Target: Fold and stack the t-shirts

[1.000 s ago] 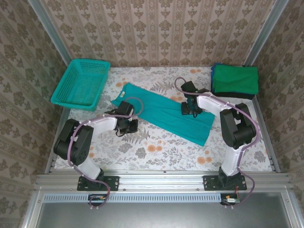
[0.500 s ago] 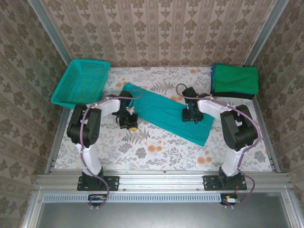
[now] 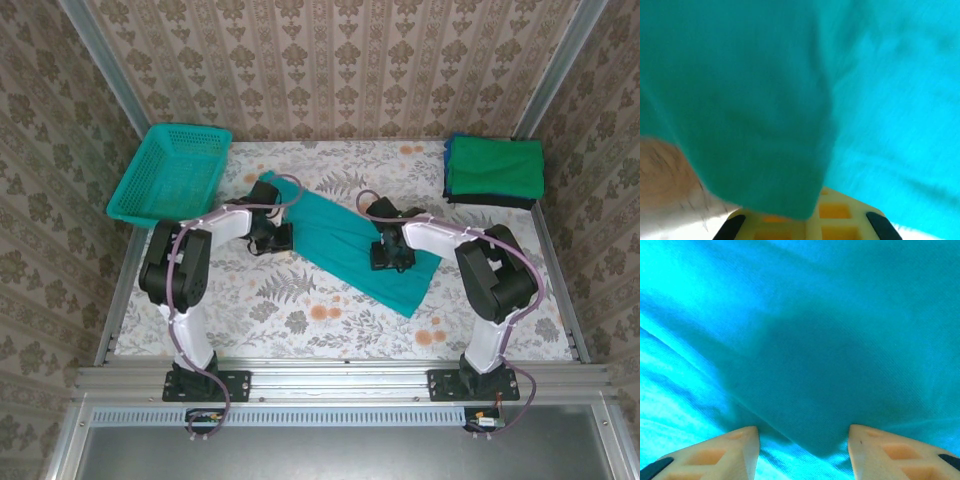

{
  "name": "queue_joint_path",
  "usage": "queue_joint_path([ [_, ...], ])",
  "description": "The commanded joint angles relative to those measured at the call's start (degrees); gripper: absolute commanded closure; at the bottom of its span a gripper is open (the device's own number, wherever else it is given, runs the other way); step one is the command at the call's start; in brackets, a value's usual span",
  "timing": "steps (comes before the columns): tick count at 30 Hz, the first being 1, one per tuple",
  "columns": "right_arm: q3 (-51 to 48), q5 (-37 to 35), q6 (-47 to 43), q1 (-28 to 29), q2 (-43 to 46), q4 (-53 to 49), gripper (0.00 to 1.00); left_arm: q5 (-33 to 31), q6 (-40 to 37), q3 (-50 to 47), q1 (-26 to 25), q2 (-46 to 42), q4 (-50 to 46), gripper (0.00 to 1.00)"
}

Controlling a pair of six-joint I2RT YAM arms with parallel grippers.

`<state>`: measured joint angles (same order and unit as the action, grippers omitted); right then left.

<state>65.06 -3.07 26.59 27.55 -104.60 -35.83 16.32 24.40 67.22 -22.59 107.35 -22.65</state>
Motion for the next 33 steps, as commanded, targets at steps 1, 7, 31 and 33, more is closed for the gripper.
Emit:
queue_joint_path([
  [1,-2.9,2.6,5.4,2.0,1.3,-2.9,0.48,-3.8,-0.6,-0.3,0.8,0.0,9.8,0.97],
  [7,-1.8,3.7,5.2,3.9,6.8,-4.1,0.46,-3.6,-0.9,3.1,2.7,6.2,9.8,0.96],
  [31,-6.8,2.4,9.3,8.6,3.6,1.0,0.47,4.3,-8.6,33.2,3.4,18.1,-0.8,0.87],
  [33,-7.6,2.8,12.6,12.2,3.8,0.8,0.48,3.7,-9.1,30.8,3.4,13.8,-0.4,0.83],
])
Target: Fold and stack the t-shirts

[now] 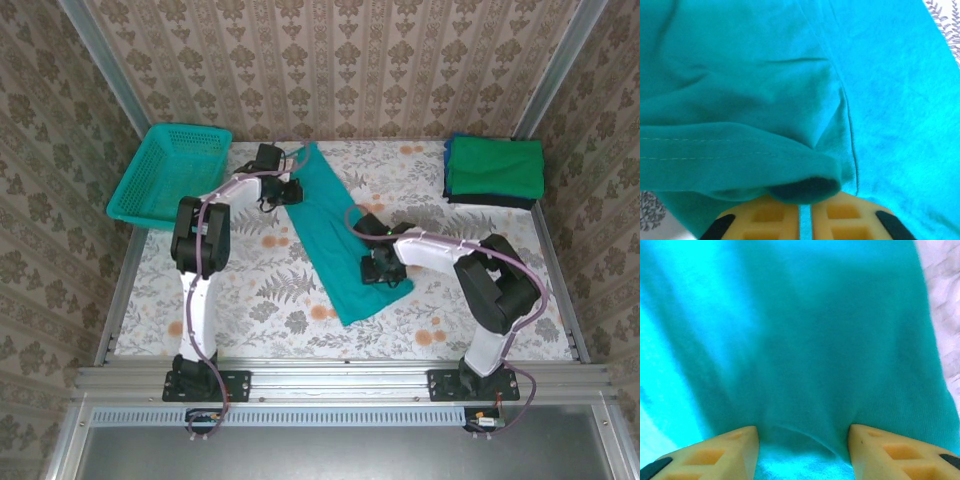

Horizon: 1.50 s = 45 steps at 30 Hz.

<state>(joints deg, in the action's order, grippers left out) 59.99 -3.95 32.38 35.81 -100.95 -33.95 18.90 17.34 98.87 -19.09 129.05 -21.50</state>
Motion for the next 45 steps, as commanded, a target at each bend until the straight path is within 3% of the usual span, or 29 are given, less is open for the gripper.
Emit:
queue_joint_path([
  [1,-2.8,3.5,8.9,5.7,0.5,-1.5,0.48,1.0,-2.3,-2.4,0.0,-10.4,-1.5,0.81],
  [7,-1.8,8.0,15.4,13.4,3.3,2.9,0.48,-1.2,-3.5,-13.8,0.7,-24.2,-2.0,0.74],
  [13,-0.4,0.4,10.6,11.5,12.6,-3.9,0.42,-3.1,0.6,-35.9,-1.2,-41.5,-0.9,0.69],
  [15,-3.2,0.4,9.3,8.5,15.1,-4.0,0.40,-4.2,2.6,-43.3,-3.9,-46.7,-1.1,0.67],
  [19,-7.3,1.5,7.9,5.1,16.5,-6.5,0.41,-5.5,9.8,-54.4,-13.9,-53.8,-0.4,0.65],
  [26,-15.5,6.9,10.2,6.3,18.9,-3.0,0.42,-10.4,25.0,-65.3,-31.3,-57.7,4.2,0.59],
  [29,-17.0,7.5,10.9,7.6,19.1,-2.1,0.41,-12.2,28.1,-67.3,-35.1,-57.3,5.1,0.57],
  [40,-20.6,8.2,13.3,9.7,20.8,1.3,0.43,-16.8,31.6,-68.7,-39.5,-58.5,-1.4,0.49],
  [45,-21.9,7.9,13.9,9.8,20.8,2.9,0.45,-17.9,33.2,-70.4,-39.8,-59.6,-1.3,0.54],
])
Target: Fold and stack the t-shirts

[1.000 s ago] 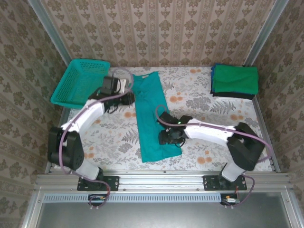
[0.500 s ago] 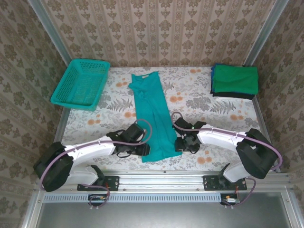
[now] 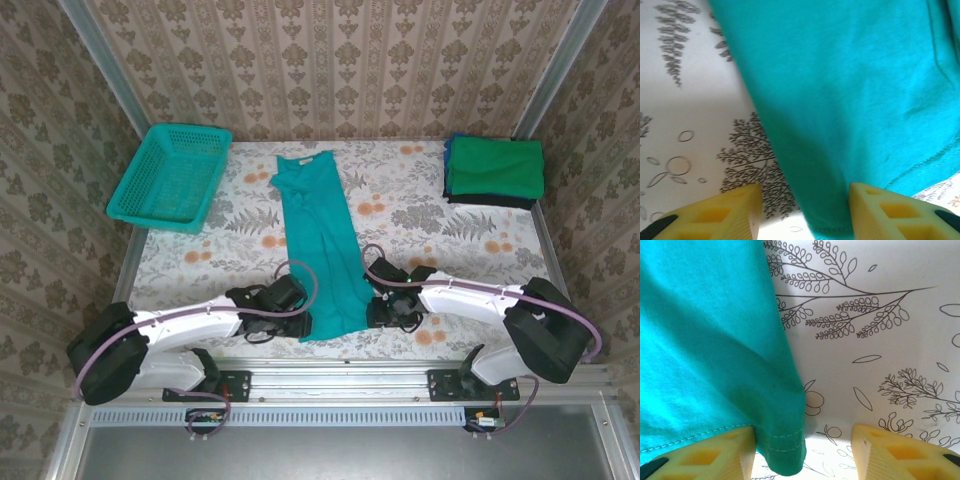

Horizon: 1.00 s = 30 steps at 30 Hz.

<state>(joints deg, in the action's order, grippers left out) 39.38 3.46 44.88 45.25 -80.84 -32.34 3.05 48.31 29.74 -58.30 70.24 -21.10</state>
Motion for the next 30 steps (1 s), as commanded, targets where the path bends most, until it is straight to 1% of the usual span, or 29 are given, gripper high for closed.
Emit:
queue_joint_path([
  [1,-1.5,0.5,1.4,0.4,0.7,1.3,0.45,-1.7,2.3,-1.4,-0.7,-0.6,-0.4,0.54],
  [5,-1.8,1.3,1.3,0.3,0.7,4.6,0.49,-0.5,3.0,-1.7,-1.3,0.7,4.9,0.59],
  [6,-1.8,1.4,1.1,0.4,0.7,5.2,0.49,0.1,3.3,-1.8,-1.6,1.2,6.7,0.64],
  [7,-1.8,1.4,1.0,0.4,0.7,5.6,0.51,0.6,3.5,-1.8,-1.8,1.7,8.0,0.70],
  [8,-1.5,1.5,1.0,0.3,2.5,5.9,0.52,1.1,3.8,-1.8,-1.9,2.0,8.5,0.75],
  [11,-0.8,1.5,0.6,0.4,3.1,6.0,0.53,0.9,4.3,-2.2,-2.1,1.3,8.1,0.89],
  [14,-0.2,1.4,0.1,0.3,3.2,6.1,0.57,-0.4,5.2,-4.0,-2.0,-2.0,6.9,0.97],
  [15,0.0,1.1,0.0,0.4,3.1,5.8,0.60,-0.8,5.5,-4.7,-2.0,-3.2,6.7,0.99],
  [16,0.1,1.0,-0.2,0.3,2.8,5.7,0.61,-1.0,5.9,-5.6,-1.8,-4.6,6.5,1.00],
  [21,0.6,0.9,-0.7,0.3,1.5,4.4,0.63,-2.2,7.9,-9.7,-1.3,-9.5,5.9,1.00],
  [23,0.4,1.7,-0.8,0.2,1.5,4.8,0.61,-2.3,8.4,-11.1,-1.2,-10.6,6.8,0.99],
  [24,0.4,2.3,-0.7,0.3,1.5,5.1,0.61,-2.3,8.8,-11.4,-1.1,-11.0,6.7,0.90],
  [25,0.4,3.0,-0.6,0.3,1.5,5.5,0.60,-2.1,8.8,-11.5,-1.1,-11.2,6.6,0.88],
  [26,0.3,3.9,-0.6,0.5,1.5,6.1,0.58,-2.1,8.7,-11.5,-1.2,-11.5,6.1,0.82],
  [27,0.1,4.5,-0.4,0.9,1.5,6.5,0.58,-2.2,8.7,-11.4,-1.1,-11.9,5.6,0.74],
  [30,0.3,4.8,0.4,2.2,1.5,6.2,0.58,-1.9,8.7,-11.5,-1.2,-13.0,5.2,0.63],
])
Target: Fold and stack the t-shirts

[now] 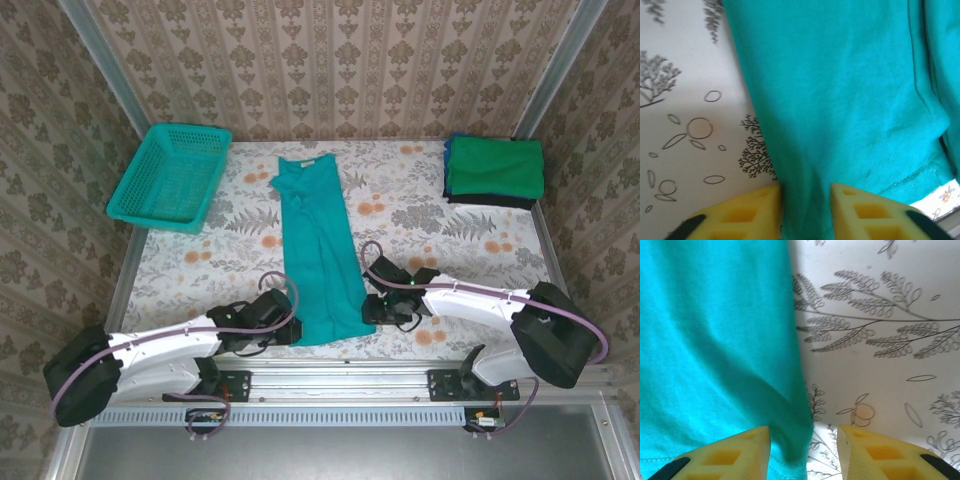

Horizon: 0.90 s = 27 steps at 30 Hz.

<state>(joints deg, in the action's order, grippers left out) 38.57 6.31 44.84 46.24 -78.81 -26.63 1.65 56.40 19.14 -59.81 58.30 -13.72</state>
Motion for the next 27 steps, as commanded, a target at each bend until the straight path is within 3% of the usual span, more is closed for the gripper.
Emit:
queue_joint_path([
  [1,1.2,1.7,1.0,1.8,-0.5,0.2,0.58,-0.3,0.5,-0.9,0.3,-1.4,-2.2,0.62],
  [12,1.8,0.7,3.8,5.6,-4.7,0.7,0.61,4.1,-0.3,-1.9,-1.3,1.7,-1.0,0.61],
  [13,2.0,0.7,3.8,5.9,-5.0,0.7,0.64,4.3,-0.2,-2.0,-1.7,2.0,-0.5,0.63],
  [18,4.1,-1.2,3.2,6.0,-3.8,-2.7,0.79,5.7,-1.0,-1.7,-2.0,1.5,1.7,0.97],
  [22,7.0,-3.2,2.4,5.9,-1.4,-6.4,0.89,5.7,-2.6,0.3,-0.7,-2.2,0.6,1.00],
  [27,14.3,-4.9,-1.3,4.6,-1.7,-9.8,0.94,6.0,-7.7,4.9,7.0,-8.1,-5.6,1.00],
])
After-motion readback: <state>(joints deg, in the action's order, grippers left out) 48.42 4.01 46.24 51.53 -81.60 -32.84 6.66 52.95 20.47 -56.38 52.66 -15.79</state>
